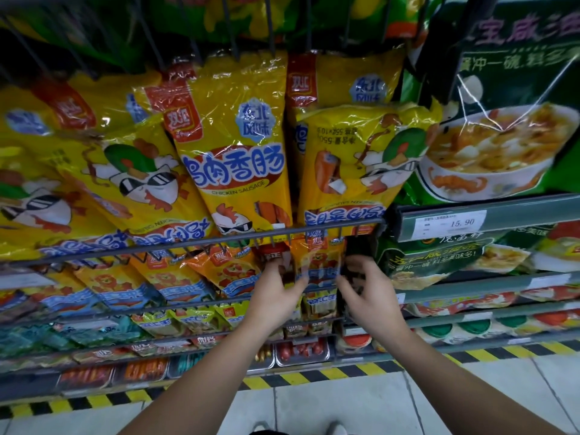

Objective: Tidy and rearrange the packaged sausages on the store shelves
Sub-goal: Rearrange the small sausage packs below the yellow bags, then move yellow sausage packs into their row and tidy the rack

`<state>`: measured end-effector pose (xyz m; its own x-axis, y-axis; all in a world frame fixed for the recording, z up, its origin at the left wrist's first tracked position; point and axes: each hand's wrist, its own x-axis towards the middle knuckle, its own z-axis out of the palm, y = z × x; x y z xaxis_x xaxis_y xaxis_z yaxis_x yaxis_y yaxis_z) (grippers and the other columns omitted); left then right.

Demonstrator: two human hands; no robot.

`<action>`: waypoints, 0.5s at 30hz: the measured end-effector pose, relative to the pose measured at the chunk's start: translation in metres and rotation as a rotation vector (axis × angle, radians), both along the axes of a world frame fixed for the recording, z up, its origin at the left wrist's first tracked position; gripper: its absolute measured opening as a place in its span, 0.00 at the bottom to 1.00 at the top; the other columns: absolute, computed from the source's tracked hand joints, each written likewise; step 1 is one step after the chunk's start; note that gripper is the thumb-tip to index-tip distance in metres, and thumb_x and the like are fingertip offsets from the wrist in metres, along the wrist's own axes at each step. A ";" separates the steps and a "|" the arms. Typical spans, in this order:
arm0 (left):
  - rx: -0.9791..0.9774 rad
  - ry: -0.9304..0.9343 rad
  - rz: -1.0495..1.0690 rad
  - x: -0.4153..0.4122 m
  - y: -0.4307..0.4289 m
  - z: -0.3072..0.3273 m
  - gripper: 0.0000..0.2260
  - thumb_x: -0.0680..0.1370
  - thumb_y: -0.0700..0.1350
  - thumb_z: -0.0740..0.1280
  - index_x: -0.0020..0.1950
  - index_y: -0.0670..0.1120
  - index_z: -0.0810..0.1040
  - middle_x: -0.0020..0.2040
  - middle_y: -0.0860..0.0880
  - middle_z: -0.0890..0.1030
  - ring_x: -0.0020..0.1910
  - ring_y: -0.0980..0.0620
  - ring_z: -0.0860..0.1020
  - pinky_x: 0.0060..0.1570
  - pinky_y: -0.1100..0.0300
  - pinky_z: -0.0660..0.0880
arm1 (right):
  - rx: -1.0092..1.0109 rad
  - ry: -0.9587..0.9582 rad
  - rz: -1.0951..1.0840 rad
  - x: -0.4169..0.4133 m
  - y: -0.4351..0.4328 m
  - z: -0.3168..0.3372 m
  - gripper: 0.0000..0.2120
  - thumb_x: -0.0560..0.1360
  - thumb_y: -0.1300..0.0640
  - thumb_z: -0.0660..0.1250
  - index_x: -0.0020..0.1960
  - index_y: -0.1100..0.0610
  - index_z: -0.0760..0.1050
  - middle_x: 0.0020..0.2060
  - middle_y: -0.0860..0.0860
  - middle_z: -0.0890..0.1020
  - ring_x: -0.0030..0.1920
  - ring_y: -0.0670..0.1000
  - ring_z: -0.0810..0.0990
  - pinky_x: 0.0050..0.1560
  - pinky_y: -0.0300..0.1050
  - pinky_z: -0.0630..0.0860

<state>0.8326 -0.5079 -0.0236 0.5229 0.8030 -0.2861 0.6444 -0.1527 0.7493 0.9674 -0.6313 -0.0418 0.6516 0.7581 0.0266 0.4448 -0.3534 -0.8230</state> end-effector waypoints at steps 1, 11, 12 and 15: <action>0.003 -0.023 0.005 -0.002 -0.003 0.006 0.24 0.78 0.54 0.69 0.70 0.47 0.68 0.63 0.52 0.75 0.65 0.51 0.74 0.57 0.62 0.68 | 0.026 -0.017 0.005 -0.002 -0.004 0.009 0.19 0.78 0.52 0.68 0.66 0.55 0.71 0.56 0.46 0.79 0.55 0.45 0.79 0.55 0.43 0.78; 0.162 -0.403 0.009 -0.026 -0.029 0.076 0.14 0.77 0.49 0.70 0.62 0.55 0.73 0.56 0.61 0.77 0.57 0.63 0.75 0.58 0.62 0.74 | 0.423 -0.394 -0.022 -0.011 -0.025 0.126 0.10 0.77 0.54 0.66 0.56 0.56 0.77 0.46 0.45 0.80 0.47 0.41 0.79 0.49 0.32 0.75; 0.170 -0.453 0.008 -0.027 -0.031 0.085 0.13 0.77 0.48 0.70 0.60 0.55 0.74 0.54 0.61 0.78 0.56 0.64 0.76 0.57 0.63 0.74 | 0.468 -0.460 -0.018 -0.010 -0.025 0.140 0.12 0.76 0.53 0.65 0.56 0.58 0.77 0.47 0.46 0.80 0.48 0.42 0.78 0.50 0.33 0.75; 0.213 -0.570 -0.009 -0.029 -0.034 0.112 0.12 0.77 0.47 0.70 0.58 0.56 0.75 0.52 0.62 0.79 0.56 0.64 0.77 0.55 0.62 0.75 | 0.602 -0.667 0.043 -0.007 -0.023 0.179 0.12 0.76 0.57 0.66 0.56 0.63 0.78 0.48 0.48 0.79 0.50 0.44 0.77 0.54 0.33 0.74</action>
